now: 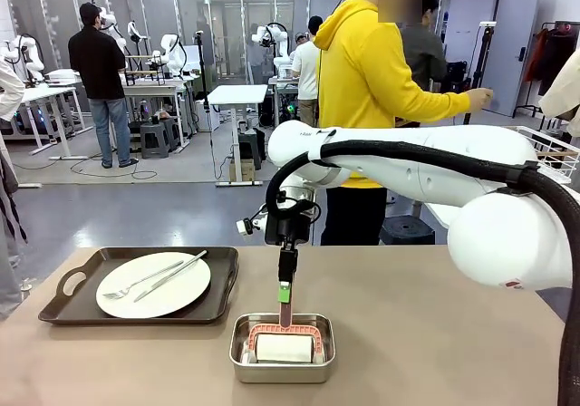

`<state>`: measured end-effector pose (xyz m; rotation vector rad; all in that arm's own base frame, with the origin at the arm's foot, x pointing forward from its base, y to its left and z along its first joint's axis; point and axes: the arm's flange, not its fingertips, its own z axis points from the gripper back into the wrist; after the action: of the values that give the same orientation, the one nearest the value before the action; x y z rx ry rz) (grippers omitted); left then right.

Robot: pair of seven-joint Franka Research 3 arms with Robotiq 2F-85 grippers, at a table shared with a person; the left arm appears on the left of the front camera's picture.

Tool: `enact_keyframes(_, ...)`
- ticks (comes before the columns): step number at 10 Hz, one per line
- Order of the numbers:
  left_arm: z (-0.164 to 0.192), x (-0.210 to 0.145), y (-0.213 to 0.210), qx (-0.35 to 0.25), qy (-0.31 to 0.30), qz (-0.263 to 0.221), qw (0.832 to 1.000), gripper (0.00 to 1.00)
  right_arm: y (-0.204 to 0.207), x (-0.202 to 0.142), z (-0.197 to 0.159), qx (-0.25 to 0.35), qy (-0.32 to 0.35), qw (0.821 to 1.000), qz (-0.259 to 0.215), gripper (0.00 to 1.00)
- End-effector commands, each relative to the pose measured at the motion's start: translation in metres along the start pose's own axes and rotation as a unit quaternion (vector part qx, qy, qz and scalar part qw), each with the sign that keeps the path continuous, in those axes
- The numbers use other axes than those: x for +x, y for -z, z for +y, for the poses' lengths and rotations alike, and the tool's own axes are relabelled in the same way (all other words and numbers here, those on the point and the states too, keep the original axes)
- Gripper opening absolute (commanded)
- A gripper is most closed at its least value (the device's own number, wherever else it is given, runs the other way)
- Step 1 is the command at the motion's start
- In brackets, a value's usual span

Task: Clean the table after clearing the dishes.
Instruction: When the left (or right) Handle tray is removed, use the left hand (or right hand) to clean the left (or right) side of the table with the Lint Roller.

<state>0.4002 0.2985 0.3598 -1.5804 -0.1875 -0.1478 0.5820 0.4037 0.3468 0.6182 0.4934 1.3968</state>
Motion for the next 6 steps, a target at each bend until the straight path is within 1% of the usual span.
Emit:
enact_keyframes(1,-0.001,-0.002,-0.001,0.003,-0.001,-0.003,1.000,1.00,-0.004,0.005,0.022,-0.032,0.038,0.999,0.003,0.04)
enact_keyframes(2,-0.001,-0.002,-0.001,0.003,-0.001,-0.003,1.000,1.00,-0.009,0.002,0.040,-0.039,0.057,0.998,0.007,0.00)
enact_keyframes(3,-0.001,-0.002,-0.001,0.003,-0.001,-0.003,1.000,1.00,-0.016,0.000,0.060,-0.053,0.079,0.995,-0.009,0.00)
enact_keyframes(4,-0.001,-0.002,-0.001,0.003,-0.001,-0.003,1.000,1.00,-0.024,-0.004,0.083,-0.075,0.086,0.993,-0.025,0.00)
enact_keyframes(6,-0.001,-0.002,-0.001,0.003,-0.001,-0.003,1.000,1.00,-0.038,-0.015,0.116,-0.106,0.122,0.986,-0.031,0.00)
